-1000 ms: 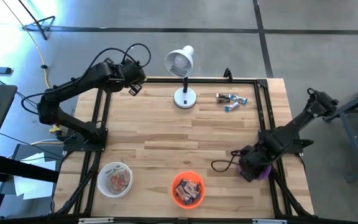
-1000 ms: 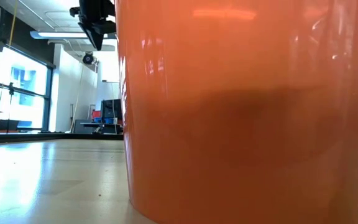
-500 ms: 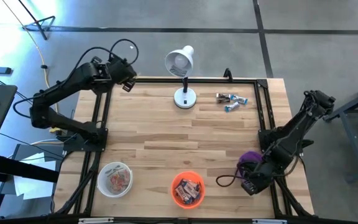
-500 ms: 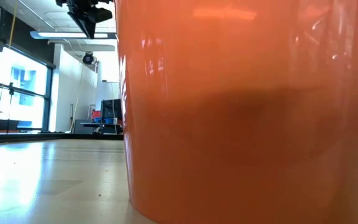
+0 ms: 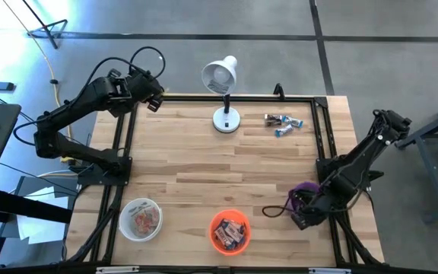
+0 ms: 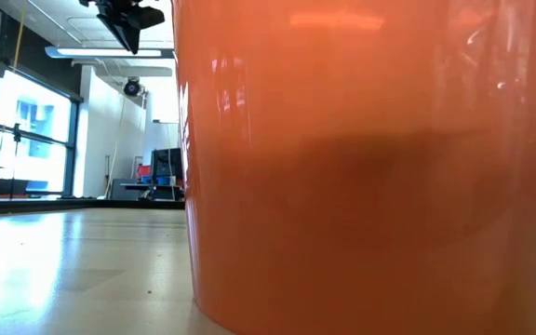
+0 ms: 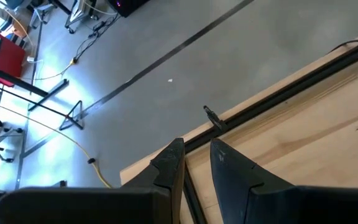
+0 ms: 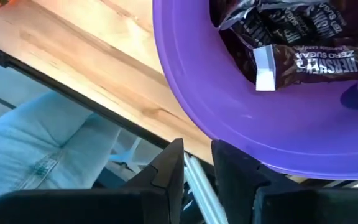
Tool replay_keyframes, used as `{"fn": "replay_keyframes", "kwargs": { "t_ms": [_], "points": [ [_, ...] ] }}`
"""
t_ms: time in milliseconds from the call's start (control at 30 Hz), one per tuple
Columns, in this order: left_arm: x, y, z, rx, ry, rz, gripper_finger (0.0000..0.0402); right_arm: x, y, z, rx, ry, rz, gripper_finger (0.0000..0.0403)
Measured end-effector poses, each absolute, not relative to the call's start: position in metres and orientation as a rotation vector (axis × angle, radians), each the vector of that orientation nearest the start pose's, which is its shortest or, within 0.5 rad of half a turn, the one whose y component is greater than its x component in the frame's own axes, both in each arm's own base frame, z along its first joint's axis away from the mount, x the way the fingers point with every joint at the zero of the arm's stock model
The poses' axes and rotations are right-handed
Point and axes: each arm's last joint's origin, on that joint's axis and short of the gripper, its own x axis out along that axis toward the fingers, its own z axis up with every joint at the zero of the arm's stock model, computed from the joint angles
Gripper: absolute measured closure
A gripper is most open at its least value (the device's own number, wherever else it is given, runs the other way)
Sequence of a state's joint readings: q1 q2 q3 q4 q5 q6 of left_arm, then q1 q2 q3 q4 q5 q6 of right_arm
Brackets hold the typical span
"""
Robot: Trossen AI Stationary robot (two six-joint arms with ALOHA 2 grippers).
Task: Organize candy in baskets
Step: Adjust the purple bucket
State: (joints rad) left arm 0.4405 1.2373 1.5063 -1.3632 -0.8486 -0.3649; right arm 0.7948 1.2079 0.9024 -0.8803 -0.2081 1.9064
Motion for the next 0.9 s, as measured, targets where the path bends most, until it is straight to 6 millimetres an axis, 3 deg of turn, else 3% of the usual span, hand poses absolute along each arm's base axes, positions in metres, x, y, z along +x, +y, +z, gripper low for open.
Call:
{"fn": "replay_keyframes", "kwargs": {
  "t_ms": [333, 467, 667, 900],
  "points": [
    [0.166, 0.102, 0.399, -0.045, 0.913, 1.335, 0.0337, 0.151, 0.155, 0.247, 1.173, 1.504, -0.405, 0.0321],
    [0.166, 0.102, 0.399, -0.045, 0.913, 1.335, 0.0337, 0.151, 0.153, 0.268, 1.164, 1.446, -0.39, 0.0321],
    [0.166, 0.102, 0.399, -0.044, 0.913, 1.335, 0.0337, 0.137, 0.133, 0.293, 1.035, 1.357, -0.633, 0.0321],
    [0.166, 0.102, 0.399, -0.043, 0.913, 1.336, 0.0337, 0.127, 0.1, 0.275, 0.822, 1.285, -1.0, 0.0321]
  ]
}}
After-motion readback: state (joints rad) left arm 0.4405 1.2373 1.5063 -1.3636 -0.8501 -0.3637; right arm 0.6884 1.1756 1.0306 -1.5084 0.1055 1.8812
